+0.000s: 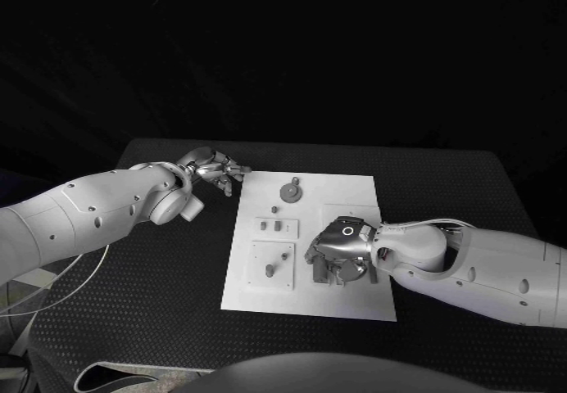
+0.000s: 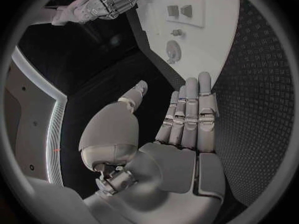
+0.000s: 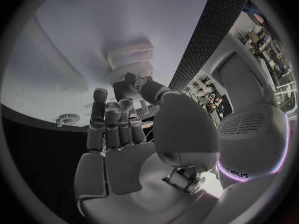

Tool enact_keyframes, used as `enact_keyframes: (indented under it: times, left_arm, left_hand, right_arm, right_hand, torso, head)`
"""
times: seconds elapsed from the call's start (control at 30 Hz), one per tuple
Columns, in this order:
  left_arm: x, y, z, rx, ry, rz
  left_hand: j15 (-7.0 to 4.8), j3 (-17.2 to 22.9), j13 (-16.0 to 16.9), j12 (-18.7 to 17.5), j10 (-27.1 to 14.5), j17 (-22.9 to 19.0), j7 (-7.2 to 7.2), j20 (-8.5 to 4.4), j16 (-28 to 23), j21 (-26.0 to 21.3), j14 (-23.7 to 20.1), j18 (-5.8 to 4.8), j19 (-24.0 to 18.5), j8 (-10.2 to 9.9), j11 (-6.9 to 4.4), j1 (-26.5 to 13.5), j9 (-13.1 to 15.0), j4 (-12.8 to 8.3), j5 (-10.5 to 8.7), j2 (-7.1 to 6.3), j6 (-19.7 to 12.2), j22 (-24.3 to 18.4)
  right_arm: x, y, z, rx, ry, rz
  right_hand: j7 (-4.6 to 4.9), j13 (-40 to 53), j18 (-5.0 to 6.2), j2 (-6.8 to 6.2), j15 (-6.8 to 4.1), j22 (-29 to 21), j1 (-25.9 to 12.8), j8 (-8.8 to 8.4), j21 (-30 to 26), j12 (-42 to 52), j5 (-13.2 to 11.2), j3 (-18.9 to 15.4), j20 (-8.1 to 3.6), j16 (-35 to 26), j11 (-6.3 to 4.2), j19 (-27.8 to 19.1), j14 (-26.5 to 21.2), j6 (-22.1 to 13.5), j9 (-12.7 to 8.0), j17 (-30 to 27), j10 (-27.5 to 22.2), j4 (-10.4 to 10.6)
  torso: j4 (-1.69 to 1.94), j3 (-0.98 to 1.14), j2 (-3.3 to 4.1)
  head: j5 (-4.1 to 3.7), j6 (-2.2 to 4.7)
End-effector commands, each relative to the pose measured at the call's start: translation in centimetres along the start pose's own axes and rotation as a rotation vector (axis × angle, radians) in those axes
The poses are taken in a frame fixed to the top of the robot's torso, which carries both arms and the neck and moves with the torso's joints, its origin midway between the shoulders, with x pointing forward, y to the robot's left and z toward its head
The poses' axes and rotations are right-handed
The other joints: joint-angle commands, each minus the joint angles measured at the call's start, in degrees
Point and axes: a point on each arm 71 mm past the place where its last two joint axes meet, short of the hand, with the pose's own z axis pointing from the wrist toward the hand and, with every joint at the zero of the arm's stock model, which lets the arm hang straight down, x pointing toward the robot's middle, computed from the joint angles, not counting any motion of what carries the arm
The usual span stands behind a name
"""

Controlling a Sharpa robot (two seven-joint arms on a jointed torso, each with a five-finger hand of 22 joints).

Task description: Assemble the parts on the task board

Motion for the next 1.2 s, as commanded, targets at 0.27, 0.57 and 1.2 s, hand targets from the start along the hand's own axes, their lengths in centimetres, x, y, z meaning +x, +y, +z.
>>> enact_keyframes:
  times: [0.27, 0.57, 1.2]
  left_arm:
    - [0.2, -0.2, 0.0, 0.011, 0.012, -0.001]
    - [0.1, -0.1, 0.0, 0.010, 0.013, -0.001]
    - [0.1, -0.1, 0.0, 0.010, 0.011, -0.001]
  left_hand:
    - [-0.01, -0.3, -0.1, 0.1, -0.4, 0.1, 0.09, 0.02, -0.4, -0.2, 0.3, 4.06, 0.4, 0.1, -0.11, 0.3, -0.1, 0.1, -0.24, 0.02, -0.1, 0.1]
    - [-0.01, -0.3, -0.1, 0.2, -0.4, 0.1, 0.09, 0.03, -0.4, -0.2, 0.3, 4.06, 0.4, 0.1, -0.11, 0.3, -0.1, 0.1, -0.25, 0.01, -0.1, 0.1]
    - [-0.01, -0.3, -0.1, 0.2, -0.4, 0.1, 0.09, 0.03, -0.4, -0.3, 0.3, 4.06, 0.4, 0.2, -0.11, 0.4, -0.1, 0.1, -0.25, -0.03, -0.1, 0.1]
  right_arm:
    - [0.2, -0.1, -0.1, 0.011, 0.022, 0.001]
    - [0.2, -0.1, -0.4, 0.013, 0.017, 0.020]
    - [-1.0, -1.3, -2.9, 0.093, -0.121, 0.033]
  right_hand:
    - [-0.17, -0.1, 0.77, -0.53, 0.03, 1.1, 0.1, -0.25, 0.3, 0.3, 0.0, 0.2, -0.02, 0.3, 0.06, -0.5, -0.5, -0.5, -0.1, -0.1, -0.4, -0.2]
    - [-0.23, -0.2, 0.77, -0.59, 0.04, 1.1, 0.2, -0.20, 0.3, 0.4, 0.0, 0.2, 0.00, 0.3, 0.08, -0.5, -0.6, -0.6, -0.2, -0.2, -0.5, -0.2]
    - [-0.31, -0.9, 0.77, -1.51, 0.06, 1.0, 0.1, -0.57, 0.6, 1.3, 0.1, 0.4, 0.01, 0.9, 0.07, -0.2, -0.6, -3.2, -1.2, -0.7, -0.5, -0.1]
  torso:
    - [-0.01, 0.02, 0.01]
    - [0.00, 0.05, 0.00]
    - [-0.03, 0.02, 0.00]
  head:
    - [0.02, -0.11]
    - [0.00, -0.05]
    - [-0.15, 0.34]
